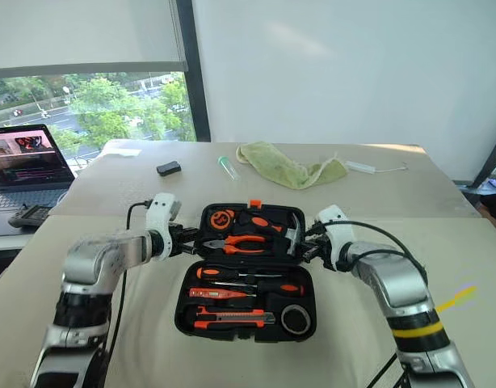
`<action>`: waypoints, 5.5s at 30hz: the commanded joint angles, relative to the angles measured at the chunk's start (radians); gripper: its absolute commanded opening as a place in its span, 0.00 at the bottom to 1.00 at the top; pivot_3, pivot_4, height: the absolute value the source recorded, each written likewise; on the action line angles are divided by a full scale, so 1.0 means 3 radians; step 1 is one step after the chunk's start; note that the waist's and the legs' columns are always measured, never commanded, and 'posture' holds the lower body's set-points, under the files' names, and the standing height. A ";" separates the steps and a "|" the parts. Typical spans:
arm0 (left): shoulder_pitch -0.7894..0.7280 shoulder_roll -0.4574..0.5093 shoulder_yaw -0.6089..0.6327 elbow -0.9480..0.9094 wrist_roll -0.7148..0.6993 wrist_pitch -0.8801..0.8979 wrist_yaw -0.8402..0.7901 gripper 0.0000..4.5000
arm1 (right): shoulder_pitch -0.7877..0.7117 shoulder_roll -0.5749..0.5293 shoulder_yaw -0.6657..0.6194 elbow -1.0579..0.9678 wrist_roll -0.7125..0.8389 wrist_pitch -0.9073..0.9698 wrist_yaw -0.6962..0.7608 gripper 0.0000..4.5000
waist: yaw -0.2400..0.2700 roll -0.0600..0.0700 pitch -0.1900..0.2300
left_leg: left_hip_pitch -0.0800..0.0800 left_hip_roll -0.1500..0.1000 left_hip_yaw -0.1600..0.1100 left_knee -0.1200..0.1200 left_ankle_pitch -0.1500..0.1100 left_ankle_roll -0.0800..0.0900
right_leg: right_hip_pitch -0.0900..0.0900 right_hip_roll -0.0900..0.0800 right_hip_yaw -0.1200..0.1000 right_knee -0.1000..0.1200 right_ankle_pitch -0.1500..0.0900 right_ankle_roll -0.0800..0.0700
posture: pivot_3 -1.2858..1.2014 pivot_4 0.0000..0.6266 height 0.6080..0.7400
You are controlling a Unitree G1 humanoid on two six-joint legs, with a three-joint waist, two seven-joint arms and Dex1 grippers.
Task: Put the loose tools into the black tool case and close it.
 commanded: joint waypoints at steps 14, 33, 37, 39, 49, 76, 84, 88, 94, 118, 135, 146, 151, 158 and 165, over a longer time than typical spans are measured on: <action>0.1259 0.0784 -0.0513 -0.0113 0.1055 -0.4329 -0.1237 0.00 | 0.1301 -0.0144 -0.0021 -0.0927 -0.1118 -0.2539 -0.0221 0.01 | 0.0064 0.0001 0.0000 | 0.0018 0.0000 0.0007 -0.0006 -0.0006 0.0011 | 0.0017 -0.0007 -0.0005 -0.0023 0.0000 -0.0008 | 0.52 0.24 1.00; 0.1737 0.1787 -0.0176 0.0789 0.0041 -0.4902 -0.2309 0.29 | 0.2963 -0.0832 -0.1038 -0.1227 -0.1331 -0.3419 0.0206 0.52 | 0.0011 0.0006 -0.0008 | 0.0082 0.0016 0.0015 -0.0011 -0.0025 0.0036 | 0.0071 0.0004 -0.0007 -0.0018 -0.0015 -0.0013 | 0.52 0.24 1.00; 0.1839 0.1965 -0.0004 0.0566 -0.0447 -0.3892 -0.2382 0.60 | 0.3170 -0.0752 -0.1344 -0.1533 -0.0676 -0.2670 0.0456 0.80 | 0.0031 0.0003 -0.0006 | 0.0081 0.0021 0.0015 -0.0010 -0.0025 0.0035 | 0.0070 0.0008 -0.0009 -0.0017 -0.0018 -0.0015 | 0.52 0.24 1.00; 0.1844 0.2053 0.0085 0.0339 -0.0838 -0.3155 -0.2299 0.75 | 0.3273 -0.0714 -0.1542 -0.1787 -0.0032 -0.2028 0.0560 0.96 | 0.0055 0.0002 -0.0006 | 0.0081 0.0022 0.0013 -0.0008 -0.0025 0.0035 | 0.0072 0.0007 -0.0009 -0.0017 -0.0018 -0.0014 | 0.52 0.24 1.00; 0.1661 0.1985 0.0299 -0.0274 -0.1468 -0.1594 -0.1746 0.38 | 0.3327 -0.0790 -0.1384 -0.2122 0.0660 -0.0934 0.0521 0.56 | 0.0081 0.0001 -0.0006 | 0.0080 0.0024 0.0010 -0.0008 -0.0028 0.0035 | 0.0071 0.0005 -0.0008 -0.0018 -0.0018 -0.0014 | 0.52 0.24 1.00; 0.1995 0.1129 -0.0010 -0.1568 -0.1117 -0.0308 -0.0426 0.00 | -0.1022 -0.0050 0.1294 0.1243 -0.0986 -0.0800 0.0657 0.02 | 0.0054 -0.0011 -0.0001 | 0.0067 0.0008 0.0003 -0.0009 -0.0021 0.0022 | 0.0061 0.0005 -0.0011 -0.0016 -0.0016 -0.0022 | 0.52 0.24 1.00; 0.1930 0.0704 0.0927 -0.1029 -0.1229 -0.0566 -0.0164 0.00 | -0.0990 -0.0390 0.0871 0.1342 -0.1053 -0.1106 0.0822 0.02 | 0.0095 -0.0012 -0.0002 | 0.0069 0.0006 -0.0005 -0.0007 -0.0015 0.0013 | 0.0065 -0.0003 -0.0014 -0.0016 -0.0012 -0.0019 | 0.52 0.24 1.00; 0.1538 0.0970 0.1167 -0.0986 -0.1633 -0.0477 -0.0577 0.24 | -0.0361 -0.0792 0.0136 0.0153 -0.0545 -0.0318 0.0993 0.25 | 0.0151 -0.0011 -0.0002 | 0.0035 0.0005 -0.0022 -0.0005 -0.0007 0.0002 | 0.0043 -0.0011 -0.0033 -0.0018 -0.0013 -0.0020 | 0.52 0.24 1.00; 0.0867 0.1489 0.0456 -0.0721 -0.1636 -0.0581 -0.1657 0.76 | 0.0652 -0.0736 -0.1218 -0.1952 0.0726 0.1436 0.1128 0.74 | 0.0085 -0.0002 -0.0007 | 0.0008 0.0007 -0.0017 -0.0007 -0.0007 0.0002 | 0.0017 -0.0005 -0.0027 -0.0017 -0.0013 -0.0019 | 0.52 0.24 1.00; -0.0045 0.0987 -0.1293 0.0334 0.0020 -0.2046 -0.2924 1.00 | 0.1481 0.0827 -0.0243 -0.2770 0.1052 0.2146 -0.1039 0.78 | 0.0073 -0.0006 -0.0006 | 0.0050 0.0003 -0.0007 0.0000 -0.0020 0.0036 | 0.0057 0.0008 -0.0013 -0.0018 -0.0019 -0.0013 | 0.52 0.24 1.00; 0.0249 0.1012 -0.1234 0.0277 0.0112 -0.2107 -0.2819 1.00 | 0.1218 0.0630 -0.0195 -0.2732 0.1060 0.1860 -0.0940 0.26 | 0.0055 -0.0005 -0.0006 | 0.0057 0.0005 -0.0009 0.0000 -0.0020 0.0035 | 0.0061 0.0008 -0.0012 -0.0014 -0.0018 -0.0012 | 0.52 0.24 1.00; 0.0308 0.0984 -0.1278 0.0275 0.0175 -0.2128 -0.2826 1.00 | 0.1063 0.0434 0.0241 -0.2216 0.0805 0.1391 -0.0916 0.26 | 0.0027 -0.0006 -0.0007 | 0.0065 0.0005 -0.0008 0.0000 -0.0020 0.0035 | 0.0066 0.0009 -0.0011 -0.0014 -0.0018 -0.0013 | 0.52 0.24 1.00; 0.0357 0.0980 -0.1285 0.0238 0.0199 -0.2110 -0.2807 1.00 | 0.1167 0.0237 0.0277 -0.2128 0.0740 0.1112 -0.0768 0.63 | 0.0012 -0.0005 -0.0009 | 0.0073 0.0007 -0.0008 -0.0001 -0.0019 0.0034 | 0.0071 0.0010 -0.0010 -0.0013 -0.0018 -0.0013 | 0.52 0.24 1.00; 0.0356 0.0960 -0.1262 0.0268 0.0221 -0.2101 -0.2781 1.00 | 0.1511 -0.0032 -0.0275 -0.2430 0.1114 0.1211 -0.0449 0.54 | 0.0050 -0.0003 -0.0014 | 0.0065 0.0006 -0.0008 -0.0003 -0.0023 0.0039 | 0.0068 0.0006 -0.0011 -0.0017 -0.0021 -0.0009 | 0.52 0.24 1.00; 0.0366 0.0922 -0.1265 0.0263 0.0242 -0.2110 -0.2737 1.00 | 0.1294 0.0027 -0.0149 -0.2196 0.1320 0.1353 -0.0418 0.01 | 0.0057 -0.0002 -0.0014 | 0.0068 0.0006 -0.0008 -0.0002 -0.0024 0.0041 | 0.0071 0.0005 -0.0010 -0.0018 -0.0020 -0.0010 | 0.52 0.24 1.00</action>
